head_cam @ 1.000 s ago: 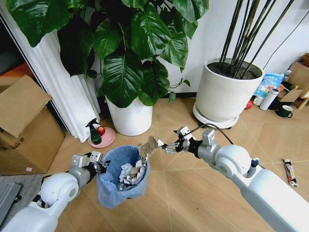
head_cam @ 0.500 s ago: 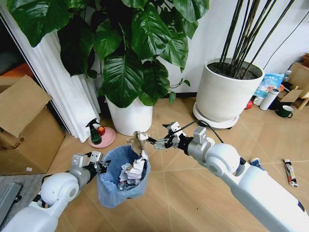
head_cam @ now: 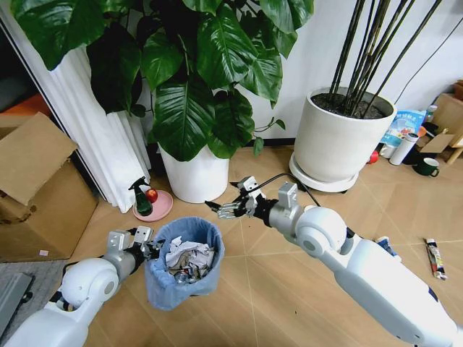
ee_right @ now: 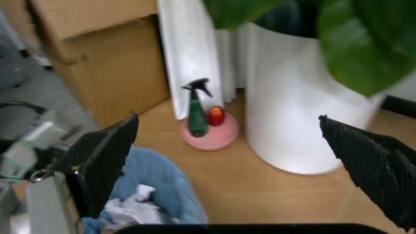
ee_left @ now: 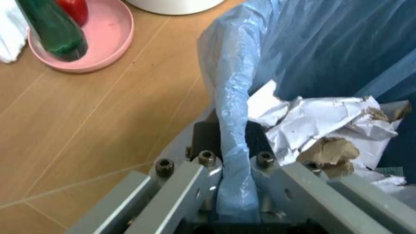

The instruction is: Pick up the trash bin and place the garbage on the floor into it.

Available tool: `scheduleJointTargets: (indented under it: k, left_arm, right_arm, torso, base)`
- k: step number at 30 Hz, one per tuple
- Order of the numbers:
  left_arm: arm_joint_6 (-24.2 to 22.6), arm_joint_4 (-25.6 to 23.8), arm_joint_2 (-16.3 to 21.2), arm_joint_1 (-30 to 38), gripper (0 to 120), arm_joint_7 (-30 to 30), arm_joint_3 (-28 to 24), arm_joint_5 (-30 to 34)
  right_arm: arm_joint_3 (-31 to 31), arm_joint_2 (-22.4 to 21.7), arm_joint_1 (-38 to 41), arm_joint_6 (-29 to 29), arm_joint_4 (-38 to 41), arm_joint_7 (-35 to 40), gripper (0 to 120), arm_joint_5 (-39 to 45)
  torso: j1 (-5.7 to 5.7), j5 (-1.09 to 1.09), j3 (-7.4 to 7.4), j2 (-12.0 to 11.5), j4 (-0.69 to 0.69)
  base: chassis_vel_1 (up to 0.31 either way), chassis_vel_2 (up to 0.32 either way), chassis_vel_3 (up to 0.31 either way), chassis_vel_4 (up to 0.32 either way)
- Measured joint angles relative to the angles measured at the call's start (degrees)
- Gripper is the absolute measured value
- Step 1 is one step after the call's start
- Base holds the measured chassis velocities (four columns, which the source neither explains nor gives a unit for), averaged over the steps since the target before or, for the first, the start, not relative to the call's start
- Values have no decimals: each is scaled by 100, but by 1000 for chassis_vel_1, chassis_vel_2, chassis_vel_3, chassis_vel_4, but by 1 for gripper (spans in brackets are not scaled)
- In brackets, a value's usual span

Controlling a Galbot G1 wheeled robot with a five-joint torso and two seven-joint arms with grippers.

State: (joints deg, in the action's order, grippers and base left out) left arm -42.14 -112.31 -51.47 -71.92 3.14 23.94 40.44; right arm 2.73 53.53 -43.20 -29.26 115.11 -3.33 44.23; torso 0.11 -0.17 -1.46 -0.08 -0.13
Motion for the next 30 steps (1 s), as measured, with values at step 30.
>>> scheduleJointTargets:
  k: [30]
  left_arm:
    - [3,-71,29,-160,0,0,134,76]
  right_arm:
    - [-2379,417,-2218,171,-175,590,100,-1208]
  torso:
    - [0,0,0,0,1]
  base:
    - [-9,-7,7,9]
